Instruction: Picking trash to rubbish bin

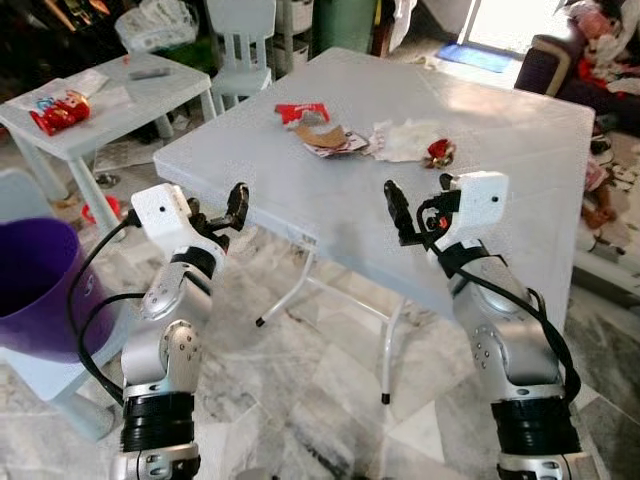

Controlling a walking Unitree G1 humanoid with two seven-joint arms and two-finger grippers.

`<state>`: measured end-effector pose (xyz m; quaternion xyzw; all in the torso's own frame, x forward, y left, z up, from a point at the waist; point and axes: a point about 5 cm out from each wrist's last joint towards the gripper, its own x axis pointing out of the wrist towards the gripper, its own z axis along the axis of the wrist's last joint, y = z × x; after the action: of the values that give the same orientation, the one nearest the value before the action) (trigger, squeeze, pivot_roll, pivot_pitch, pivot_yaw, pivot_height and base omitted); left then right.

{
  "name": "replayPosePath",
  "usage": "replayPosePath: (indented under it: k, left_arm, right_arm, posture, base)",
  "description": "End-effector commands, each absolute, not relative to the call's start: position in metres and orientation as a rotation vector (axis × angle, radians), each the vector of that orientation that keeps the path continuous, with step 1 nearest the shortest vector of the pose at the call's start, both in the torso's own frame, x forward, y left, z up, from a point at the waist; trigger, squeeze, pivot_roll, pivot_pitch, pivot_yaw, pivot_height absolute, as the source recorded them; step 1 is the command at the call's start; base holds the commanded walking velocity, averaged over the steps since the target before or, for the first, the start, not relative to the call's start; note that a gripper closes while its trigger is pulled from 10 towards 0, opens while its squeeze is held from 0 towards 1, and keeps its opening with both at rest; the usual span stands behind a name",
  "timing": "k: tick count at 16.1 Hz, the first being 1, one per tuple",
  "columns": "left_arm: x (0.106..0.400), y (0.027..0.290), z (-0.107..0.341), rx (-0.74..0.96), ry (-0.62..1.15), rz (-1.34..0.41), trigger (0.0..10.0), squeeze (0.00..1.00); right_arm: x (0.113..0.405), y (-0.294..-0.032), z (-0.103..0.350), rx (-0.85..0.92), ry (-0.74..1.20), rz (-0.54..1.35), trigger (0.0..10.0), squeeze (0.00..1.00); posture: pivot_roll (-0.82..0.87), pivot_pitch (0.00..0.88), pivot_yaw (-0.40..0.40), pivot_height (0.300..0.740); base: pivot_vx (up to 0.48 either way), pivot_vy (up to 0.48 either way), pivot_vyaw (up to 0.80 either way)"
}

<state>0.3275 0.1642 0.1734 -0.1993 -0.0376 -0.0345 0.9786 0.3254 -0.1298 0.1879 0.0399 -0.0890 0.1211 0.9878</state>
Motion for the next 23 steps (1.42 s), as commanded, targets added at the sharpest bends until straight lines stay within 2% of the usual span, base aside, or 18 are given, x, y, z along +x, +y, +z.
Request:
replayPosePath:
  k: [1,5,19,23]
  left_arm:
    - [0.329,0.161,0.172,-0.383,-0.061,-0.063,10.0,0.0]
    - [0.332,0.162,0.178,-0.365,-0.079,-0.082,10.0,0.0]
    - [0.335,0.169,0.182,-0.357,-0.093,-0.067,10.0,0.0]
    - [0.335,0.169,0.184,-0.364,-0.106,-0.076,10.0,0.0]
  right_arm:
    - [0.326,-0.136,0.19,0.077,-0.185,0.22,10.0,0.0]
    - [0.328,-0.137,0.192,0.079,-0.189,0.214,10.0,0.0]
    - [0.33,-0.136,0.194,0.077,-0.191,0.212,10.0,0.0]
    - [0.331,-0.134,0.195,0.079,-0.197,0.214,10.0,0.0]
  posture:
    - [0.04,0.095,-0.037,0.74]
    - [0.04,0.098,-0.035,0.74]
    - [0.04,0.104,-0.034,0.74]
    - [0.04,0.103,-0.036,0.74]
  base:
    - [0.0,0.0,0.0]
    - [0.0,0.0,0.0]
    - [0.0,0.0,-0.79]
    - [0.065,0.0,-0.12]
